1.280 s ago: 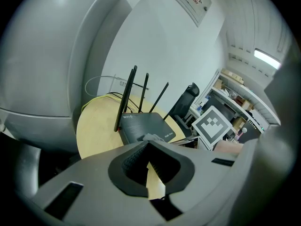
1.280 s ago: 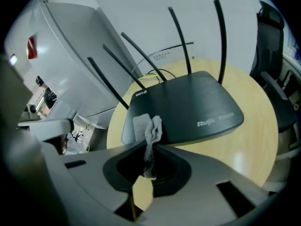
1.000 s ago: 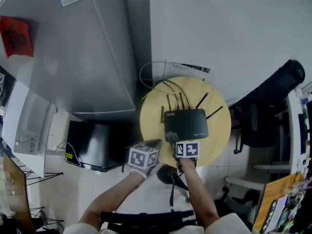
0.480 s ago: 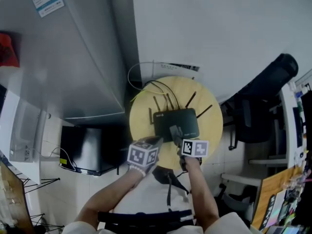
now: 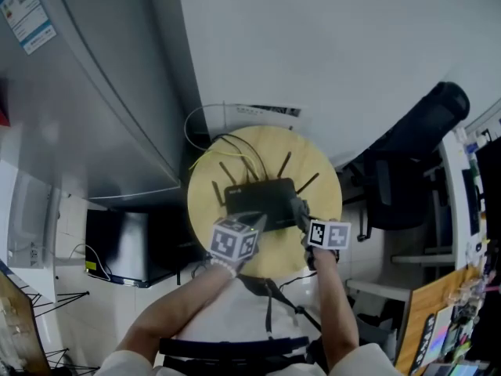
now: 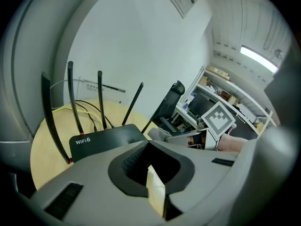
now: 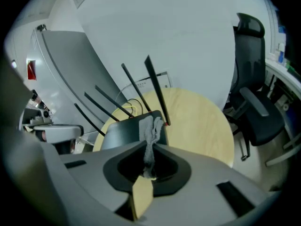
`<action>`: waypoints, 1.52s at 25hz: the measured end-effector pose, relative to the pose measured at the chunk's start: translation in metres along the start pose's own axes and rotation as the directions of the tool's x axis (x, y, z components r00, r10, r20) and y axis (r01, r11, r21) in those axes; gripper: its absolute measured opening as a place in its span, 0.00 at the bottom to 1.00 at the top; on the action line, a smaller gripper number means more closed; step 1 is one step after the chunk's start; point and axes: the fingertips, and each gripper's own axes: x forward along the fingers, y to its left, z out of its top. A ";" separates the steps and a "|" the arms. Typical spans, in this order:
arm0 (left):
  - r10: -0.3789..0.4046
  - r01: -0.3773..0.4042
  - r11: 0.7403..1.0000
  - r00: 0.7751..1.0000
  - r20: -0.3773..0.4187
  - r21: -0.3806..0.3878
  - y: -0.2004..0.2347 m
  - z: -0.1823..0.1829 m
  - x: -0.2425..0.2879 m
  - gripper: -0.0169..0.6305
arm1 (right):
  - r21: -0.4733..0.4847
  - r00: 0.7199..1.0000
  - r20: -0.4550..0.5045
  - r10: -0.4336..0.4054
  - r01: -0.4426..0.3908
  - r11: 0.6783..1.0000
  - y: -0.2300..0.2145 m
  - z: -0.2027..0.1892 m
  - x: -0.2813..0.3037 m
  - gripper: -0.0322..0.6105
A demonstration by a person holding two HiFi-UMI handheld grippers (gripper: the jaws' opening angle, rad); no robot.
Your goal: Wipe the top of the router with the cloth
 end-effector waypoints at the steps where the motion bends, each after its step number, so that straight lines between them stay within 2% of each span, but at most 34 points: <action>1: -0.001 0.001 1.000 1.000 -0.002 -0.002 -0.002 0.001 0.003 0.02 | -0.024 1.000 -0.007 -0.020 0.020 1.000 -0.011 0.001 0.001 0.11; 4: -0.011 0.011 1.000 1.000 -0.020 0.000 -0.010 -0.002 0.013 0.02 | -0.138 0.996 -0.025 -0.088 0.084 0.987 -0.042 0.003 0.008 0.11; 7: -0.012 0.012 1.000 1.000 -0.027 0.004 -0.013 -0.002 0.019 0.02 | -0.297 0.989 -0.041 -0.141 0.123 0.947 -0.060 0.005 0.020 0.11; 10: 0.000 0.000 1.000 1.000 -0.027 -0.009 -0.011 -0.003 0.019 0.02 | -0.467 0.982 -0.064 -0.176 0.126 0.875 -0.069 0.000 0.038 0.12; 14: 0.023 -0.025 0.999 0.999 -0.042 -0.041 -0.003 -0.011 0.020 0.02 | -0.650 0.978 -0.077 -0.196 0.100 0.753 -0.071 -0.001 0.057 0.12; 15: 0.030 -0.032 0.998 0.999 -0.045 -0.047 -0.001 -0.012 0.020 0.02 | -0.677 0.978 -0.084 -0.190 0.084 0.731 -0.071 -0.002 0.061 0.12; 19: 0.045 -0.049 0.996 0.998 -0.052 -0.070 0.003 -0.015 0.022 0.02 | -0.735 0.982 -0.129 -0.136 -0.003 0.679 -0.069 -0.010 0.074 0.12; 25: 0.047 -0.052 0.994 0.997 -0.058 -0.098 0.004 -0.020 0.027 0.02 | -0.803 0.990 -0.133 -0.045 -0.081 0.590 -0.059 -0.015 0.066 0.12; 27: 0.053 -0.058 0.994 0.997 -0.053 -0.092 0.003 -0.017 0.027 0.02 | -0.808 0.989 -0.142 -0.029 -0.099 0.581 -0.060 -0.022 0.063 0.12; 31: 0.051 -0.056 0.994 0.997 -0.053 -0.090 -0.001 -0.016 0.029 0.02 | -0.794 0.987 -0.163 -0.011 -0.124 0.595 -0.061 -0.035 0.059 0.12; 38: 0.046 -0.051 0.994 0.997 -0.059 -0.092 -0.005 -0.023 0.028 0.02 | -0.786 0.983 -0.183 0.011 -0.153 0.599 -0.053 -0.056 0.052 0.12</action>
